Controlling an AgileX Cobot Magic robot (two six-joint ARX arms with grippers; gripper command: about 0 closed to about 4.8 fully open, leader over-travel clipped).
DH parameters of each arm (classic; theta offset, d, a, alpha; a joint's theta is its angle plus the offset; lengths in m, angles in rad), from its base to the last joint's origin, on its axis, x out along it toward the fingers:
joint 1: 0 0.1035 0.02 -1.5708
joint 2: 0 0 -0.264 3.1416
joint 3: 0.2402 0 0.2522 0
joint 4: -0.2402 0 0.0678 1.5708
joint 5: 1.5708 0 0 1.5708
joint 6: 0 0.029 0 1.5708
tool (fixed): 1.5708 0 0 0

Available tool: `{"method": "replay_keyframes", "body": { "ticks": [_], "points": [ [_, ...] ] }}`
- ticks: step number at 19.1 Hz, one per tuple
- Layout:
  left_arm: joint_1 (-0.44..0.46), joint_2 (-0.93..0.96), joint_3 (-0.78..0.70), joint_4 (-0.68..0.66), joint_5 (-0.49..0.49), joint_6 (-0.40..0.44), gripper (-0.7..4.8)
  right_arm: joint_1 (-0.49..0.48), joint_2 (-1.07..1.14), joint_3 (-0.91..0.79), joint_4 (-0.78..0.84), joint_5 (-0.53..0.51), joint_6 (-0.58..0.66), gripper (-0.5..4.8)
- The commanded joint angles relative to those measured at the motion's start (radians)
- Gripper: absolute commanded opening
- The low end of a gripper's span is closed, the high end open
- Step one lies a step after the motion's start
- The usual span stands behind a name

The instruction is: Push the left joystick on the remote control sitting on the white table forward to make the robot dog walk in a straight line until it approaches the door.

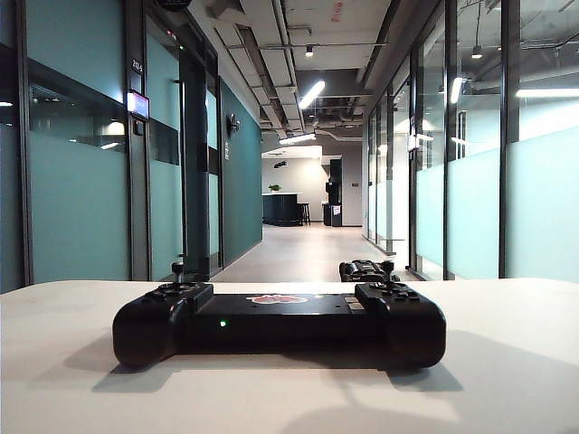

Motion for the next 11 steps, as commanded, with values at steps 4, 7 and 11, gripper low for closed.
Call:
{"method": "replay_keyframes", "body": {
  "ticks": [4, 7, 11],
  "points": [
    [0.0, 0.0, 0.003, 0.031, 0.002, 0.001, -0.05, -0.002, -0.003, -0.005, 0.043, -0.001, 0.004, -0.01],
    [0.0, 0.0, 0.003, 0.036, 0.002, 0.001, -0.05, -0.002, -0.003, -0.003, 0.045, 0.0, 0.004, -0.01],
    [0.0, 0.0, 0.003, 0.036, 0.002, 0.001, -0.05, -0.003, -0.003, -0.003, 0.041, 0.0, 0.004, -0.01]
  ]
}}
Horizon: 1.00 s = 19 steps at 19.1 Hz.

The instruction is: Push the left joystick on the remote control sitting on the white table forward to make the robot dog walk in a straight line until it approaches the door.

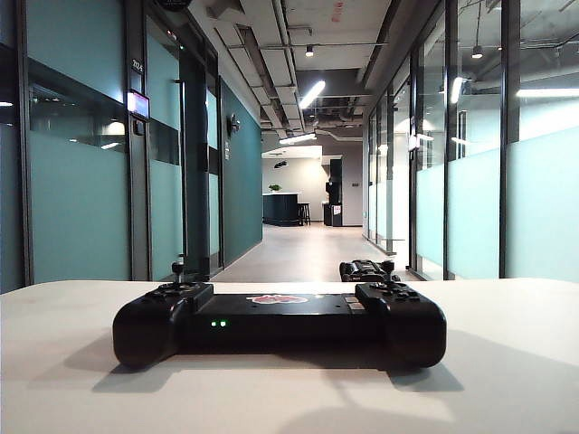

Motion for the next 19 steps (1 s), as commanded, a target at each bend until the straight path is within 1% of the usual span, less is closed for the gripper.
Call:
{"method": "replay_keyframes", "body": {
  "ticks": [1, 3, 5, 6, 8, 11, 14, 17, 19],
  "points": [
    [0.0, 0.0, 0.003, 0.017, 0.002, 0.0, -0.05, -0.009, -0.003, -0.003, 0.02, 0.007, 0.004, -0.01],
    [0.0, 0.0, 0.003, 0.017, 0.002, 0.0, -0.05, -0.041, -0.003, -0.002, 0.035, 0.005, 0.003, -0.01],
    [0.0, 0.0, 0.003, 0.017, 0.003, 0.0, -0.05, -0.085, -0.003, -0.001, 0.042, -0.042, 0.004, -0.01],
    [0.0, 0.0, 0.003, 0.017, 0.004, 0.0, -0.05, -0.107, -0.002, -0.001, 0.039, -0.086, 0.004, -0.01],
    [0.0, 0.0, 0.003, 0.017, 0.004, 0.0, -0.05, -0.125, -0.001, -0.001, 0.035, -0.15, 0.005, -0.01],
    [0.0, 0.0, 0.009, 0.019, 0.008, 0.0, -0.05, -0.123, -0.001, 0.006, 0.036, -0.124, 0.005, -0.02],
    [-0.001, 0.001, 0.042, 0.019, 0.072, -0.011, -0.05, -0.122, 0.001, 0.064, 0.031, -0.072, 0.005, -0.02],
    [-0.001, 0.006, 0.112, -0.005, 0.072, -0.055, -0.05, -0.122, 0.035, 0.179, -0.015, -0.072, 0.005, -0.03],
    [-0.001, 0.025, 0.171, -0.045, 0.073, -0.113, -0.05, -0.122, 0.089, 0.269, -0.051, -0.072, 0.005, -0.03]
  ]
}}
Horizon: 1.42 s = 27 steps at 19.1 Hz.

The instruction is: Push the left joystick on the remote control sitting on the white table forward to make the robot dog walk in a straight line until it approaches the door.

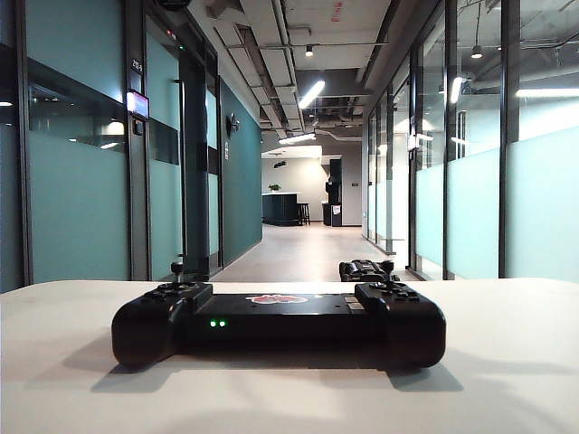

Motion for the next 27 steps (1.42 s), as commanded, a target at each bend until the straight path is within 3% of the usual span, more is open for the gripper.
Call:
{"method": "replay_keyframes", "body": {
  "ticks": [1, 4, 9, 13, 17, 22, 25, 27],
  "points": [
    [-0.001, 0.037, 0.083, -0.056, 0.016, -0.078, -0.05, 0.001, 0.078, 0.12, -0.047, -0.002, 0.003, -0.02],
    [-0.001, 0.145, 0.193, -0.105, 0.076, -0.085, -0.05, 0.02, 0.229, 0.286, -0.129, -0.056, 0.006, -0.02],
    [-0.001, 0.334, 0.392, -0.235, 0.1, -0.124, -0.05, 0.125, 0.445, 0.51, -0.254, -0.049, 0.089, -0.03],
    [-0.002, 0.45, 0.526, -0.319, 0.146, -0.134, -0.05, 0.259, 0.562, 0.612, -0.309, -0.039, 0.135, -0.04],
    [-0.018, 0.572, 0.642, -0.398, 0.251, -0.134, -0.05, 0.454, 0.645, 0.643, -0.353, 0.082, 0.149, -0.04],
    [-0.175, 0.704, 0.71, -0.45, 0.253, -0.109, -0.05, 0.643, 0.765, 0.651, -0.451, 0.123, 0.291, -0.04],
    [-0.289, 0.8, 0.758, -0.513, 0.258, -0.069, -0.05, 0.706, 0.856, 0.702, -0.552, 0.137, 0.325, -0.04],
    [-0.335, 0.864, 0.781, -0.539, 0.318, -0.053, -0.05, 0.73, 0.917, 0.751, -0.618, 0.129, 0.356, -0.04]
  ]
}}
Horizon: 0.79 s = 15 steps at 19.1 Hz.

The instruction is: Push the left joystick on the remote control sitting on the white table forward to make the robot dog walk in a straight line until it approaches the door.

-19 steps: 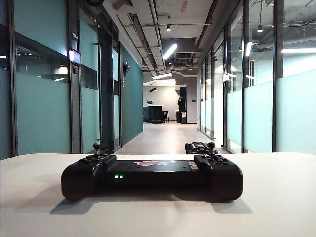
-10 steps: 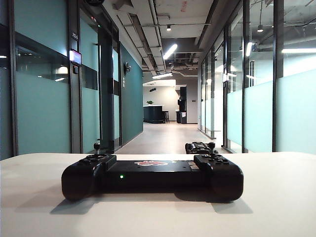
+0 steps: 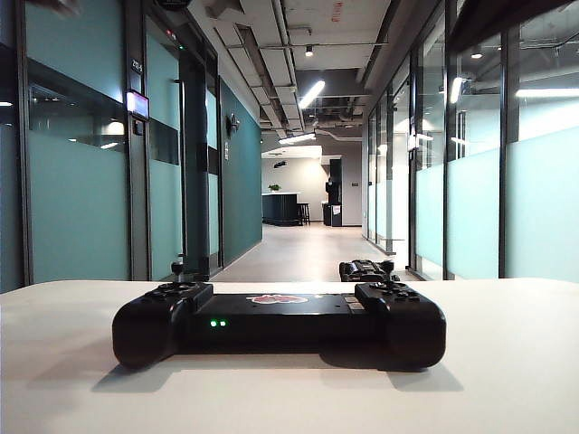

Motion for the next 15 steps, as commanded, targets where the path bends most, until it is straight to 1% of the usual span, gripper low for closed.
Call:
{"method": "replay_keyframes", "body": {
  "ticks": [1, 4, 6, 7, 8, 10, 11, 15],
  "points": [
    [-0.053, 0.079, 0.029, -0.026, 0.097, 0.023, -0.05, 0.029, 0.079, 0.077, -0.09, -0.017, 0.061, -0.04],
    [-0.082, 0.14, 0.03, -0.03, 0.176, 0.023, -0.05, 0.029, 0.146, 0.106, -0.114, -0.109, 0.078, -0.04],
    [-0.082, 0.156, 0.03, -0.031, 0.182, 0.023, -0.05, 0.029, 0.185, 0.106, -0.124, -0.159, 0.134, -0.04],
    [-0.082, 0.162, 0.03, -0.026, 0.187, 0.023, -0.05, 0.029, 0.219, 0.106, -0.139, -0.184, 0.142, 0.05],
    [-0.082, 0.162, 0.03, -0.025, 0.188, 0.023, -0.05, 0.03, 0.235, 0.106, -0.146, -0.187, 0.142, 0.31],
    [-0.08, 0.163, 0.031, -0.017, 0.187, 0.026, -0.05, 0.035, 0.291, 0.106, -0.165, -0.208, 0.142, 2.66],
    [-0.08, 0.163, 0.031, -0.008, 0.187, 0.026, -0.05, 0.037, 0.323, 0.106, -0.174, -0.21, 0.142, 3.37],
    [-0.082, 0.168, 0.031, 0.025, 0.216, 0.025, -0.05, 0.043, 0.409, 0.106, -0.191, -0.208, 0.141, 3.37]
  ]
}}
